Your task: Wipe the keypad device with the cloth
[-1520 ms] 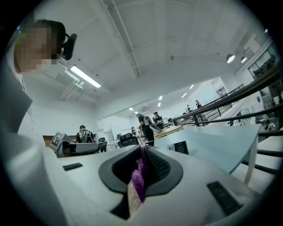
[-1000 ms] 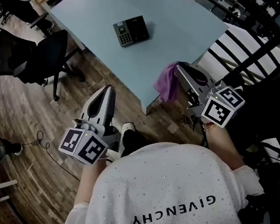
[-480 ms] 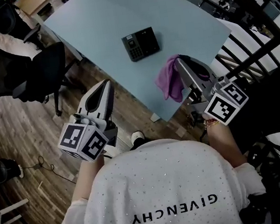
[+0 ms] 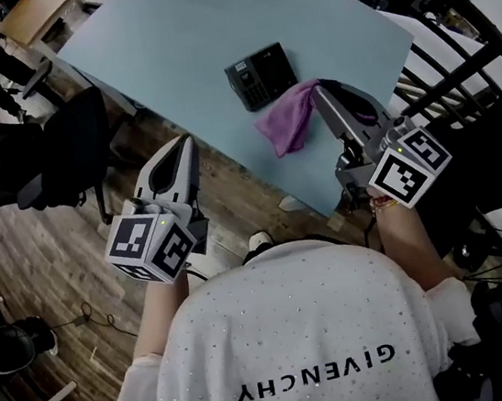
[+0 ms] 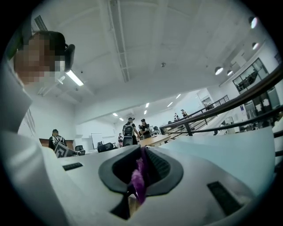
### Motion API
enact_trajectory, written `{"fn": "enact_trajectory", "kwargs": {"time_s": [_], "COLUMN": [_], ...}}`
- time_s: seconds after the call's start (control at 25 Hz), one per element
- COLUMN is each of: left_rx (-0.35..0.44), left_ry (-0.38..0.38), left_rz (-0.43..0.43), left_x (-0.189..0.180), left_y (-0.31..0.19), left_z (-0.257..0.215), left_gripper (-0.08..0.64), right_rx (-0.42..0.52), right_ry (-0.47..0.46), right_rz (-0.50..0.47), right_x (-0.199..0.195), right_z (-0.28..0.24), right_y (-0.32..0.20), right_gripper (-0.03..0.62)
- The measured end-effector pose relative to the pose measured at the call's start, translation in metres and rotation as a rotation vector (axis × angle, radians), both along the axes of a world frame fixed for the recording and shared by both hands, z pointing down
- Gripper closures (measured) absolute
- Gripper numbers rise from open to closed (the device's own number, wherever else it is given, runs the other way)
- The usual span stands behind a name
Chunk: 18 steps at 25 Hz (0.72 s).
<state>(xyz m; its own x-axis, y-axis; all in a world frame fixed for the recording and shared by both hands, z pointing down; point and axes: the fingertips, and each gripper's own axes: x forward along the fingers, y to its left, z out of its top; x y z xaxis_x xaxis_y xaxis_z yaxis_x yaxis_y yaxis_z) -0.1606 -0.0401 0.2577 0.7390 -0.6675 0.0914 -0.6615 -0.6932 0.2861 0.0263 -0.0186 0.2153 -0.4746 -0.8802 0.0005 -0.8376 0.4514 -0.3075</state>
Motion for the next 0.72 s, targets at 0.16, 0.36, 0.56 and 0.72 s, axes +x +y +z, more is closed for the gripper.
{"fn": "enact_trajectory", "kwargs": {"time_s": [0.16, 0.36, 0.56, 0.72], "left_rx": [-0.029, -0.059, -0.064, -0.066], "left_ry": [0.045, 0.06, 0.068, 0.072], "left_rz": [0.018, 0.055, 0.025, -0.046], "left_x": [0.005, 0.021, 0.037, 0.046], "left_y": [-0.017, -0.033, -0.038, -0.052], "left_z": [0.011, 0.03, 0.035, 0.037], "left_gripper": [0.56, 0.56, 0.56, 0.56], "right_rx": [-0.009, -0.014, -0.024, -0.038], "right_ry": [0.007, 0.017, -0.003, -0.024], "right_rz": [0.002, -0.03, -0.074, -0.16], "right_x": [-0.005, -0.012, -0.007, -0.007], "right_z": [-0.002, 0.002, 0.012, 0.019], "right_y": [-0.014, -0.032, -0.046, -0.067], "right_gripper": [0.565, 0.565, 0.563, 0.565]}}
